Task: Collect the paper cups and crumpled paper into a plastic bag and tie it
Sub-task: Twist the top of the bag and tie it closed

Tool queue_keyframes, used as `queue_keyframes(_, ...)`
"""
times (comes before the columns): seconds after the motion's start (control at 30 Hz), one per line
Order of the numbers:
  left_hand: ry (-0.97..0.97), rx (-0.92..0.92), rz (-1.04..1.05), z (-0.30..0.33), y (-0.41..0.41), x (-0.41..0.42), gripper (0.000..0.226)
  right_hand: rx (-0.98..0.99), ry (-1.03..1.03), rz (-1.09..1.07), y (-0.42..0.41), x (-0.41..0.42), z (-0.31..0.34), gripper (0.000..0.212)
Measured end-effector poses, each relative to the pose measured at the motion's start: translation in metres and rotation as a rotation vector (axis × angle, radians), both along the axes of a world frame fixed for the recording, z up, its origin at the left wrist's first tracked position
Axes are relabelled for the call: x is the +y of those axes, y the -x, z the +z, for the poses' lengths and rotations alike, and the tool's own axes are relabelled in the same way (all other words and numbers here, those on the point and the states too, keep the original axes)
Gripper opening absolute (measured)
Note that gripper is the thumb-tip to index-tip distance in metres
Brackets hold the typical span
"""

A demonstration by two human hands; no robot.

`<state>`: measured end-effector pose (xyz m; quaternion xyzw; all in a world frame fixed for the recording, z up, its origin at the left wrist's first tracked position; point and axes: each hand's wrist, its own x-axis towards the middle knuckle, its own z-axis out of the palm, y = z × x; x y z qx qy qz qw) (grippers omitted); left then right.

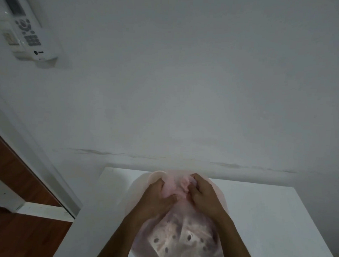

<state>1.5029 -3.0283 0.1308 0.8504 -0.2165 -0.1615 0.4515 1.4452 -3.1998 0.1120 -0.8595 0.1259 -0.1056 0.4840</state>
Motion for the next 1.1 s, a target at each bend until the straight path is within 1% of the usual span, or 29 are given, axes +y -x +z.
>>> queue_keyframes(0.03, 0.085, 0.065, 0.043, 0.007, 0.0, 0.0, 0.028, -0.039, -0.078, -0.05, 0.001, 0.003, 0.01, 0.017)
queue_keyframes(0.1, 0.244, 0.155, 0.062, 0.022, 0.001, -0.001, 0.006, -0.142, -0.326, -0.084, 0.004, 0.011, 0.028, 0.013)
queue_keyframes(0.13, 0.298, 0.183, 0.059, 0.031, 0.004, -0.003, 0.009, -0.173, -0.423, -0.085, 0.006, 0.016, 0.036, 0.014)
queue_keyframes(0.17, 0.331, 0.201, 0.062, 0.037, 0.006, -0.004, 0.015, -0.188, -0.472, -0.088, 0.006, 0.019, 0.04, 0.015)
queue_keyframes(0.3, 0.465, 0.237, 0.134, 0.052, 0.012, -0.015, 0.032, -0.226, -0.549, -0.104, 0.003, 0.025, 0.039, 0.007)
queue_keyframes(0.37, 0.523, 0.266, 0.187, 0.055, 0.011, -0.018, 0.032, -0.229, -0.56, -0.094, 0.003, 0.026, 0.037, 0.004)
queue_keyframes(0.5, 0.537, 0.268, 0.15, 0.052, 0.011, -0.022, 0.028, -0.17, -0.528, -0.047, 0.005, 0.03, 0.033, 0.013)
queue_keyframes(0.57, 0.549, 0.324, 0.162, 0.048, 0.01, -0.021, 0.013, -0.134, -0.639, -0.005, 0.007, 0.033, 0.038, 0.018)
queue_keyframes(0.6, 0.544, 0.346, 0.166, 0.047, 0.009, -0.019, 0.014, -0.119, -0.703, 0.02, 0.009, 0.033, 0.04, 0.023)
queue_keyframes(0.63, 0.532, 0.35, 0.152, 0.048, 0.008, -0.016, 0.02, -0.1, -0.713, 0.055, 0.012, 0.031, 0.041, 0.026)
queue_keyframes(0.67, 0.537, 0.357, 0.136, 0.049, 0.007, -0.014, 0.024, -0.07, -0.665, 0.1, 0.014, 0.028, 0.04, 0.026)
queue_keyframes(0.7, 0.579, 0.366, 0.131, 0.051, 0.006, -0.013, 0.024, -0.02, -0.575, 0.149, 0.015, 0.025, 0.038, 0.023)
queue_keyframes(0.73, 0.622, 0.372, 0.116, 0.054, 0.004, -0.012, 0.025, 0.042, -0.462, 0.205, 0.016, 0.022, 0.034, 0.019)
queue_keyframes(0.8, 0.616, 0.353, 0.105, 0.058, 0.0, -0.01, 0.027, 0.166, -0.204, 0.332, 0.017, 0.022, 0.024, 0.021)
queue_keyframes(0.87, 0.598, 0.364, 0.086, 0.054, -0.006, -0.01, 0.027, 0.142, 0.022, 0.447, 0.015, 0.028, 0.019, 0.027)
queue_keyframes(0.93, 0.565, 0.411, 0.092, 0.049, -0.008, -0.01, 0.028, 0.1, 0.131, 0.52, 0.012, 0.032, 0.017, 0.028)
queue_keyframes(1.0, 0.509, 0.41, 0.091, 0.046, -0.006, -0.012, 0.028, 0.1, 0.138, 0.52, 0.011, 0.038, 0.019, 0.029)
queue_keyframes(1.03, 0.495, 0.405, 0.103, 0.045, -0.005, -0.012, 0.025, 0.107, 0.095, 0.473, 0.012, 0.039, 0.019, 0.031)
queue_keyframes(1.1, 0.519, 0.431, 0.13, 0.045, 0.0, -0.012, 0.024, 0.076, -0.1, 0.307, 0.014, 0.038, 0.019, 0.043)
